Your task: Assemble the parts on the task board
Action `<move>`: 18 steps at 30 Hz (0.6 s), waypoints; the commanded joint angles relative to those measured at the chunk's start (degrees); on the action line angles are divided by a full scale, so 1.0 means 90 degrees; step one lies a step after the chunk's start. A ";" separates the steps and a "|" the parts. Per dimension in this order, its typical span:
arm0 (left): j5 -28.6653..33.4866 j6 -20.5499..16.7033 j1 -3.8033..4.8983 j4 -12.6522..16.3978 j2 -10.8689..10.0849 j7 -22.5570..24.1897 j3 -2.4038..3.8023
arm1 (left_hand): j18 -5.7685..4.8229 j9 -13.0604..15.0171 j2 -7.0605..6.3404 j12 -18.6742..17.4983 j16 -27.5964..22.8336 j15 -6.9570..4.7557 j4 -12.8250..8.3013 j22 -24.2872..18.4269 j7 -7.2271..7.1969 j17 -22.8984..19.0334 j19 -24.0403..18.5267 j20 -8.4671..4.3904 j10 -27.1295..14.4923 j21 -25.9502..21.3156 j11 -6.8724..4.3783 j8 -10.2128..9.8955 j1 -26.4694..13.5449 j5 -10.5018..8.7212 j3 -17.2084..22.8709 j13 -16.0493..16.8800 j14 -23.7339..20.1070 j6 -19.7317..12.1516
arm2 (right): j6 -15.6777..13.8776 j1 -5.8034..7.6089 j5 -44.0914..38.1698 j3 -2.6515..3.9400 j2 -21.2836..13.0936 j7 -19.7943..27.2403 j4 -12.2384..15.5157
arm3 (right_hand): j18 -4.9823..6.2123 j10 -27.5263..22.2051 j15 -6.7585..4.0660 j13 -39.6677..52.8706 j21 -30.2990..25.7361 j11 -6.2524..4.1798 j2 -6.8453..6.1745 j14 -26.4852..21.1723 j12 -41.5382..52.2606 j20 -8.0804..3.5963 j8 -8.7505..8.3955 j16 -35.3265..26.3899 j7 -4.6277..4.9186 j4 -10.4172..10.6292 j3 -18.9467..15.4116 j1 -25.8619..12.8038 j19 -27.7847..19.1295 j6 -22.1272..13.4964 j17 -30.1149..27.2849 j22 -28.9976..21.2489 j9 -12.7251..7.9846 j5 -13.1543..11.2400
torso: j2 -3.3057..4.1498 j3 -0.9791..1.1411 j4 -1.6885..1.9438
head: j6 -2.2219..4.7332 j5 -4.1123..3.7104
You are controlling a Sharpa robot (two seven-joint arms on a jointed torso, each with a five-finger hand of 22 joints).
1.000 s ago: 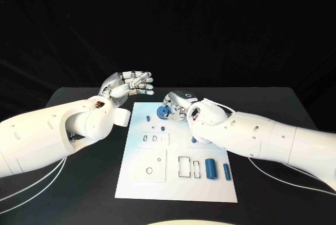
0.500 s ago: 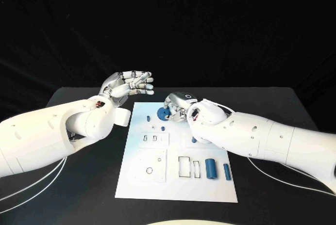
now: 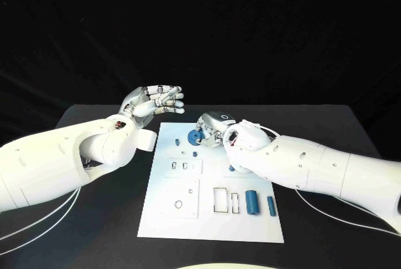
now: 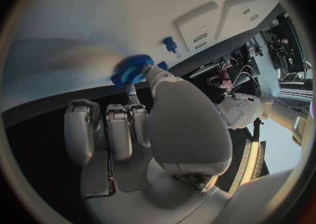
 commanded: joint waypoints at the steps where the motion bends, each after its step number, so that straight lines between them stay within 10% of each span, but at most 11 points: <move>1: -0.0009 0.0094 0.0007 0.0013 0.0008 0.0031 0.0005 | 0.0068 0.0006 0.0003 -0.0017 -0.0022 -0.0009 -0.0004 0.0006 0.0161 0.0006 -0.0031 -0.0011 -0.0012 0.0022 0.0047 -0.0043 -0.0037 -0.0035 0.0025 0.0000 -0.0037 -0.0042 | 0.0181 -0.0007 0.0123 -0.0001 0.0006 0.0020 -0.0005 | -0.0043 0.0046 0.0042 0.0986 -0.0013 0.0038 -0.0038 0.0664 -0.0032 0.0073 -0.0038 0.0024 0.0012 0.0003 -0.0066 -0.0154 0.0271 -0.0030 0.1675 0.1341 -0.0028 -0.0013 | 0.0003 0.0000 0.0005 | 0.0002 0.0000; 18: -0.0010 0.0091 0.0007 -0.0014 0.0016 0.0035 0.0005 | 0.0068 0.0007 0.0002 -0.0019 -0.0024 -0.0008 -0.0004 0.0007 0.0162 0.0010 -0.0036 -0.0010 -0.0014 0.0026 0.0049 -0.0045 -0.0039 -0.0036 0.0026 0.0000 -0.0040 -0.0044 | 0.0394 -0.0007 0.0268 -0.0002 -0.0008 0.0001 -0.0007 | -0.0050 0.0062 0.0090 0.1014 0.0020 0.0088 0.0038 0.0664 -0.0017 0.0125 -0.0142 0.0024 0.0060 0.0017 -0.0319 -0.0667 0.0293 -0.0087 0.1675 0.1366 -0.0059 0.0000 | -0.0001 0.0003 0.0003 | -0.0015 0.0017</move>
